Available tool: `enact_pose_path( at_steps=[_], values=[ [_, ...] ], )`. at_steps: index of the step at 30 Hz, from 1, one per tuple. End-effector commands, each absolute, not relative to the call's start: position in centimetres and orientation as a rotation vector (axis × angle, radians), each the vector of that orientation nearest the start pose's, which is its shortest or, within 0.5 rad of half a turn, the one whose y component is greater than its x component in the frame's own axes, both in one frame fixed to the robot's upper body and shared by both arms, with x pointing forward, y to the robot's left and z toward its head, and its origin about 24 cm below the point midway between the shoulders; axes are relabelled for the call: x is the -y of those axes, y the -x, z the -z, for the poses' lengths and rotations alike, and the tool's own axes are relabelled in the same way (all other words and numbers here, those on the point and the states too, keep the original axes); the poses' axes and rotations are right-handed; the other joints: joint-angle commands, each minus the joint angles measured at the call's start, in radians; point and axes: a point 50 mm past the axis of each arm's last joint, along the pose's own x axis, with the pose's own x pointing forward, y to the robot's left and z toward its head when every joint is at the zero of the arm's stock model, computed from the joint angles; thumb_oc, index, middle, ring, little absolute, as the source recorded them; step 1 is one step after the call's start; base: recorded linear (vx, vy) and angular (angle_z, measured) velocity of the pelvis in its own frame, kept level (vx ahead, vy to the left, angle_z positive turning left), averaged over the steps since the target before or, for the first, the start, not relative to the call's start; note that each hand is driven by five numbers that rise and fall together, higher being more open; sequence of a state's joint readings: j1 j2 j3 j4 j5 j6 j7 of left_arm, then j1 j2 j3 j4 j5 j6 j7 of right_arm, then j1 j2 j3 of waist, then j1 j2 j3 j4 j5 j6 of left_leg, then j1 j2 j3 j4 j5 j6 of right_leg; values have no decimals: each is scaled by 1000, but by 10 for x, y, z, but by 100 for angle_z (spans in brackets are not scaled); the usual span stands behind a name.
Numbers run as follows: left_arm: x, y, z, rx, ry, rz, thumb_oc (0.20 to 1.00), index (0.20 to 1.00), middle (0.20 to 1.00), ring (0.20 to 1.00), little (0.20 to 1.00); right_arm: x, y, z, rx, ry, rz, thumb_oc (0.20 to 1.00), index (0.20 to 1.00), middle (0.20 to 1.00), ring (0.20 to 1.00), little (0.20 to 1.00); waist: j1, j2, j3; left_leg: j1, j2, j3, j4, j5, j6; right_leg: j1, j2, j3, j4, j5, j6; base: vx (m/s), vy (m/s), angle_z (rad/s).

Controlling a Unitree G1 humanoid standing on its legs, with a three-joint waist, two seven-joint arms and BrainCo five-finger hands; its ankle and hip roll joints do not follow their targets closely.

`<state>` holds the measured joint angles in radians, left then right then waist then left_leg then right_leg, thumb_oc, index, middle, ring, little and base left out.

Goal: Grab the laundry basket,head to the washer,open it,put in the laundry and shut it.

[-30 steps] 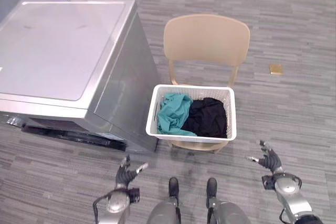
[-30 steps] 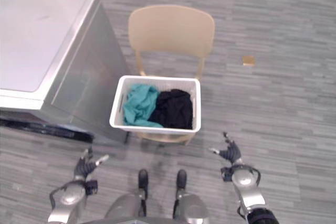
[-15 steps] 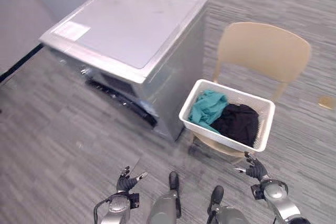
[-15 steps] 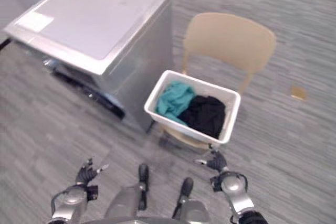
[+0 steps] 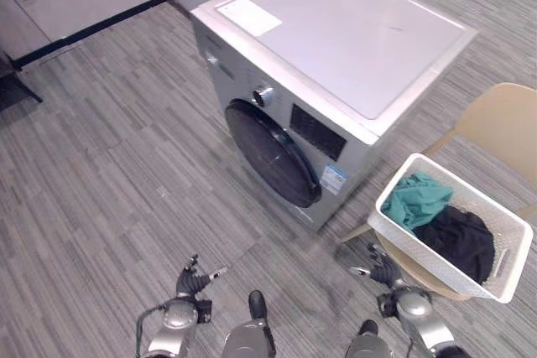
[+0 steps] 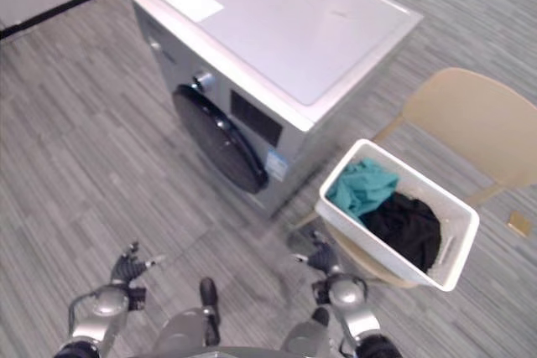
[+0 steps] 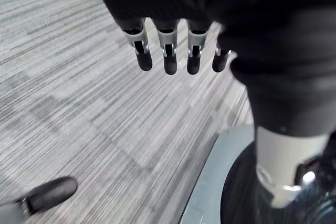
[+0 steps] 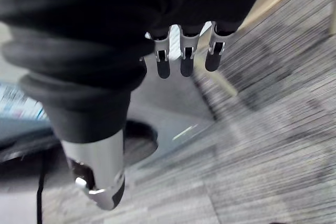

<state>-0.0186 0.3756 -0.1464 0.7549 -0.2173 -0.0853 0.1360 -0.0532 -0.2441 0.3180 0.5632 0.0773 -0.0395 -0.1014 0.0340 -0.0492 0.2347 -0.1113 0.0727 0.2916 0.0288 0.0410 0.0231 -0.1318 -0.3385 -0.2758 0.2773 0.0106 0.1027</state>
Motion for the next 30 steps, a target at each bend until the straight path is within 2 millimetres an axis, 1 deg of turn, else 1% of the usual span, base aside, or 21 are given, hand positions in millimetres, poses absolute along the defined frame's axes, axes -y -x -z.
enact_pose_path(
  at_steps=[1, 2, 3, 4, 5, 6, 7, 10, 11, 12, 13, 16, 17, 20, 24, 27, 28, 29, 30],
  values=[
    [-247, -192, 87, -602, -252, -194, 1000, 1000, 1000, 1000, 1000, 173, -244, 49, -382, 357, -129, 1000, 1000, 1000, 1000, 1000, -1, 38, 26, -3, -14, -96, 26, -66, -34, -10, 194, 80, -94, -107, 5, 3, 77, 21],
    [-248, -191, 89, -619, -255, -201, 1000, 1000, 1000, 1000, 1000, 172, -248, 46, -366, 370, -135, 1000, 1000, 1000, 1000, 1000, -2, 38, 37, 7, -25, -103, 25, -71, -33, -19, 213, 85, -115, -106, -3, 48, 30, 39],
    [-247, -194, 86, -597, -252, -198, 1000, 1000, 1000, 1000, 1000, 168, -252, 41, -343, 362, -143, 1000, 1000, 1000, 1000, 1000, 1, 40, 40, 0, -34, -124, 34, -71, -34, -4, 213, 99, -134, -110, 7, 27, 3, 52],
    [-247, -194, 86, -597, -252, -198, 1000, 1000, 1000, 1000, 1000, 168, -252, 41, -343, 362, -143, 1000, 1000, 1000, 1000, 1000, 0, 40, 40, 0, -34, -125, 34, -71, -34, -3, 213, 98, -135, -110, 7, 7, -6, 64],
    [-244, -194, 86, -594, -245, -192, 1000, 1000, 1000, 1000, 1000, 164, -257, 35, -308, 364, -153, 1000, 1000, 1000, 1000, 1000, 1, 42, 41, -4, -39, -136, 39, -72, -31, -27, 217, 114, -119, -99, 5, 23, -26, 98],
    [-242, -192, 88, -597, -243, -182, 1000, 1000, 1000, 1000, 1000, 163, -258, 30, -284, 374, -153, 1000, 1000, 1000, 1000, 1000, 6, 39, 41, -5, -52, -158, 40, -74, -29, -5, 234, 142, -136, -109, 1, 55, -63, 82],
    [-238, -182, 93, -622, -236, -167, 1000, 1000, 1000, 1000, 1000, 167, -266, 19, -230, 395, -115, 1000, 1000, 1000, 1000, 1000, 21, 49, 28, -17, -68, -185, 34, -61, -35, 23, 224, 112, -181, -89, -2, 54, -82, 79],
    [-235, -171, 99, -656, -232, -157, 1000, 1000, 1000, 1000, 1000, 170, -277, 3, -163, 380, -63, 1000, 1000, 1000, 1000, 1000, 38, 66, 16, -23, -68, -203, 8, -42, -42, 43, 227, 81, -229, -79, 0, 31, -51, 69],
    [-234, -167, 102, -670, -232, -152, 1000, 1000, 1000, 1000, 1000, 173, -287, -10, -112, 391, -25, 1000, 1000, 1000, 1000, 1000, 53, 75, 15, -27, -67, -213, -10, -27, -45, 49, 225, 64, -247, -75, -1, 20, -12, 29],
    [-234, -167, 102, -670, -232, -152, 1000, 1000, 1000, 1000, 1000, 173, -287, -10, -112, 391, -25, 1000, 1000, 1000, 1000, 1000, 52, 75, 15, -26, -67, -214, -11, -26, -45, 50, 225, 64, -247, -75, -1, 4, -9, 13],
    [-232, -167, 102, -670, -231, -148, 1000, 1000, 1000, 1000, 1000, 173, -292, -16, -86, 393, -5, 1000, 1000, 1000, 1000, 1000, 57, 78, 16, -28, -67, -217, -18, -20, -46, 51, 225, 57, -253, -73, 0, -5, -3, 13],
    [-229, -170, 101, -653, -233, -151, 1000, 1000, 1000, 1000, 1000, 179, -309, -44, 32, 425, 93, 1000, 1000, 1000, 1000, 1000, 74, 90, 28, -37, -68, -229, -42, 0, -52, 45, 224, 40, -263, -70, -1, -33, 6, 17],
    [-226, -174, 99, -630, -238, -149, 1000, 1000, 1000, 1000, 1000, 184, -316, -59, 93, 449, 152, 1000, 1000, 1000, 1000, 1000, 81, 97, 39, -46, -68, -237, -55, 12, -58, 37, 223, 26, -266, -70, 0, -54, 17, 19],
    [-222, -181, 95, -603, -261, -141, 1000, 1000, 1000, 1000, 1000, 190, -318, -73, 161, 500, 225, 1000, 1000, 1000, 1000, 1000, 84, 101, 53, -57, -68, -247, -70, 24, -62, 27, 217, 3, -261, -74, 0, -10, 24, 15],
    [-218, -186, 95, -594, -263, -139, 1000, 1000, 1000, 1000, 1000, 186, -318, -75, 184, 542, 242, 1000, 1000, 1000, 1000, 1000, 82, 100, 68, -67, -68, -248, -71, 27, -62, 10, 211, -1, -249, -74, 1, -5, 34, 16],
    [-212, -194, 92, -577, -275, -122, 1000, 1000, 1000, 1000, 1000, 169, -322, -72, 173, 524, 189, 1000, 1000, 1000, 1000, 1000, 85, 93, 90, -93, -70, -247, -62, 25, -58, -19, 206, 6, -238, -66, 3, -27, 46, -2],
    [-212, -194, 92, -576, -275, -122, 1000, 1000, 1000, 1000, 1000, 169, -322, -72, 173, 523, 189, 1000, 1000, 1000, 1000, 1000, 85, 93, 90, -94, -70, -246, -61, 25, -57, -21, 206, 6, -237, -66, 3, -35, 51, -7],
    [-209, -202, 87, -550, -273, -111, 1000, 1000, 1000, 1000, 1000, 156, -327, -68, 141, 499, 133, 1000, 1000, 1000, 1000, 1000, 96, 86, 110, -114, -70, -246, -48, 23, -57, -39, 202, 11, -228, -62, 4, -22, 32, -10],
    [-209, -202, 87, -550, -273, -111, 1000, 1000, 1000, 1000, 1000, 156, -327, -68, 141, 499, 133, 1000, 1000, 1000, 1000, 1000, 96, 86, 110, -114, -70, -246, -48, 23, -57, -39, 202, 11, -228, -62, 4, -38, 70, -12]
  ],
)
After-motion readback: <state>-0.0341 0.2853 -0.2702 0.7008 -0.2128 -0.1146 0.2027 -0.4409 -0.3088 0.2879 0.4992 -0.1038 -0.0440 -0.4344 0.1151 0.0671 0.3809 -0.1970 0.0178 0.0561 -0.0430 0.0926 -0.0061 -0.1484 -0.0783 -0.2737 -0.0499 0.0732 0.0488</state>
